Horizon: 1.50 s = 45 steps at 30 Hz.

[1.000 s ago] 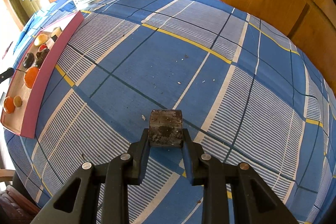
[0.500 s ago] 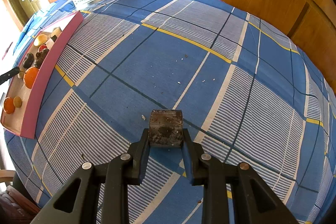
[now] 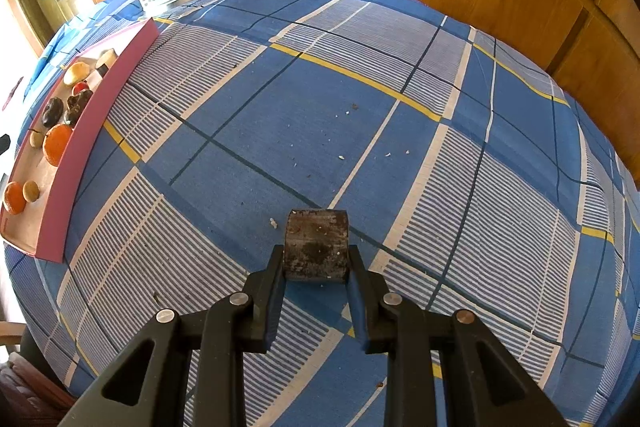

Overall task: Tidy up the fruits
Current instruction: 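Carry the dark log chunk toward the tray with the right gripper, then lower the log chunk into the tray and open the right gripper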

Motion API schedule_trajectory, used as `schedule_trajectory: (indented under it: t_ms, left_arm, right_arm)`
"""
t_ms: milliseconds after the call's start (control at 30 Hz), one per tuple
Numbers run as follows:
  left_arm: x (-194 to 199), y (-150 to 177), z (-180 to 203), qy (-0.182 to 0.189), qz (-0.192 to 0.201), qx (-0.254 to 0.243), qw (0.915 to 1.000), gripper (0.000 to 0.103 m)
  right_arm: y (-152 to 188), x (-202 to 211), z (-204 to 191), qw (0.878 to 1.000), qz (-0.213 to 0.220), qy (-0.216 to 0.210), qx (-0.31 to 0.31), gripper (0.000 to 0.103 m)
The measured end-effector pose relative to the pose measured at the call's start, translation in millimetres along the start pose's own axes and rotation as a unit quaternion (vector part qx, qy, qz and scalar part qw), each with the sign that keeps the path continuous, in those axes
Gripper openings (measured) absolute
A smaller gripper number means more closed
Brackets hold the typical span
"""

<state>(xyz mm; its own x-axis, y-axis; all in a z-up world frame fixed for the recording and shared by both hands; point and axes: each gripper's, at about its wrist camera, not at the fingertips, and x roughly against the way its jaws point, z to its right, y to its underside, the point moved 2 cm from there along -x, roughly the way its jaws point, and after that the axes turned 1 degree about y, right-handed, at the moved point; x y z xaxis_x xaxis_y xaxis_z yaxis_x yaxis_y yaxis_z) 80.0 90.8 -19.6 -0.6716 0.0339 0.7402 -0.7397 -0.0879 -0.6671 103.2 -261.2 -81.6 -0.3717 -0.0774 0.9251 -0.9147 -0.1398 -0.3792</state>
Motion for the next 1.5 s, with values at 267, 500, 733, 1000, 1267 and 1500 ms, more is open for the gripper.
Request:
schedule_trajectory:
  t_ms: [267, 500, 733, 1000, 1267, 1500]
  left_arm:
    - [12.3, 5.0, 9.6, 0.013, 0.005, -0.006, 0.9999, 0.042]
    - [14.9, 8.5, 10.4, 0.017, 0.003, -0.005, 0.9998, 0.042]
    - [13.2, 11.8, 7.1, 0.021, -0.001, -0.001, 0.9998, 0.042]
    - [12.0, 15.5, -2.7, 0.02, -0.003, 0.009, 0.9998, 0.045]
    - [11.8, 19.3, -16.4, 0.013, -0.004, 0.024, 0.9996, 0.045]
    - [12.2, 19.9, -28.7, 0.008, 0.0, 0.039, 0.9992, 0.045]
  right_arm:
    - [0.2, -0.1, -0.2, 1.0, 0.0, 0.002, 0.002, 0.028]
    - [-0.3, -0.4, 0.0, 1.0, 0.0, 0.002, 0.001, 0.028]
    - [0.1, -0.2, 0.2, 1.0, 0.002, 0.004, -0.001, 0.028]
    - [-14.2, 17.9, -20.1, 0.999, 0.021, -0.025, 0.002, 0.028]
    - [-42.0, 41.3, -93.5, 0.993, 0.056, -0.09, 0.059, 0.028]
    - [-68.1, 55.8, -167.6, 0.98, 0.079, -0.149, 0.103, 0.028]
